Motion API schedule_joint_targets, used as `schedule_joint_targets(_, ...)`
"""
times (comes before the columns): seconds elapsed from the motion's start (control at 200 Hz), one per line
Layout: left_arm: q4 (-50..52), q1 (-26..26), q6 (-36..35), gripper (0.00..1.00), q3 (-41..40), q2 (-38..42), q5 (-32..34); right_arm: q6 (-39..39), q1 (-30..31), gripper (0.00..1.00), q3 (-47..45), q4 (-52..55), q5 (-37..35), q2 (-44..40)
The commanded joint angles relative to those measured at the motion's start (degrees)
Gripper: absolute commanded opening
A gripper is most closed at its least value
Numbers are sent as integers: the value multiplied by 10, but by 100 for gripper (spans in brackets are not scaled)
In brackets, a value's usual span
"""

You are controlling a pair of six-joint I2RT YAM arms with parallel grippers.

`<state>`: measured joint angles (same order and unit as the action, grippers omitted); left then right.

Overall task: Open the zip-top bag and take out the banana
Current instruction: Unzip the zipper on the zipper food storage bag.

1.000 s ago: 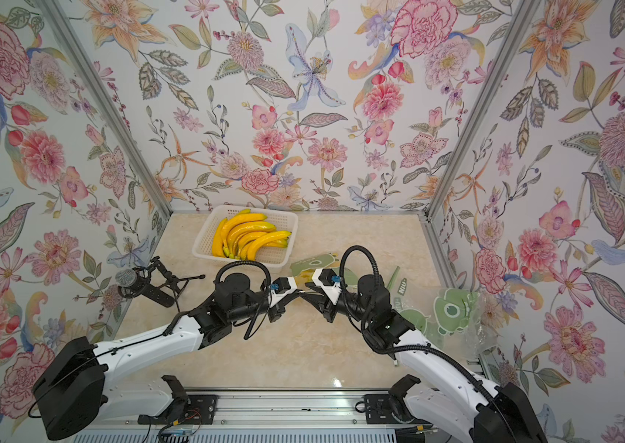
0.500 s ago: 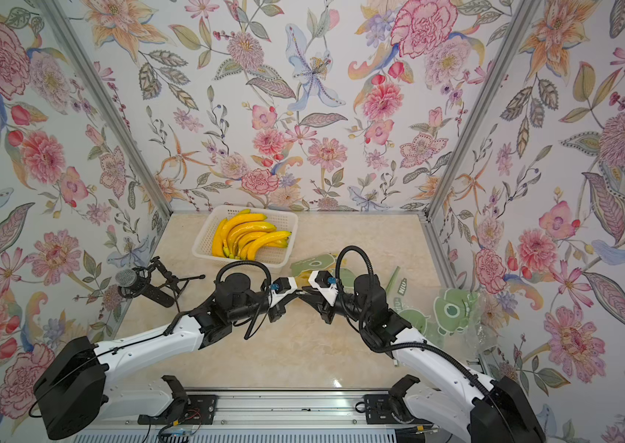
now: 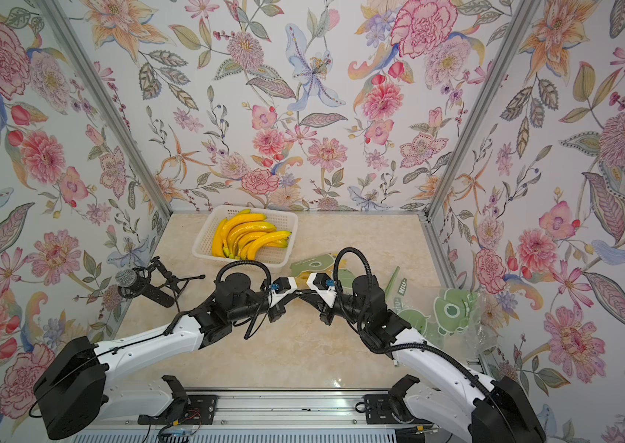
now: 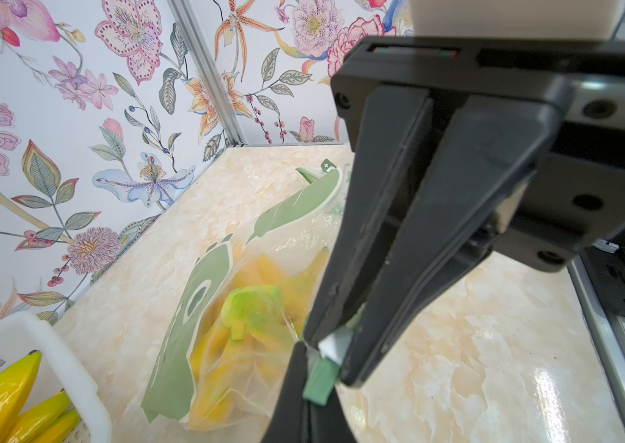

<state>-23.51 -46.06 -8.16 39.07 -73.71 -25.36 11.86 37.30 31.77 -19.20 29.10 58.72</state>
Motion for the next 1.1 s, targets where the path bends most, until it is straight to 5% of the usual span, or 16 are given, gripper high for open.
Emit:
schedule_joint_targets(0.0,2,9,-4,2,6,15,-25,17,-5,2,0,15,-41,-10)
schedule_joint_targets(0.615,-13,59,2,2,-39,65,-23,7,-5,0,-30,41,-96,-50)
schedule_joint_targets(1.096,-95,119,72,0,-88,87,38,-50,-5,0,-69,56,-134,-90)
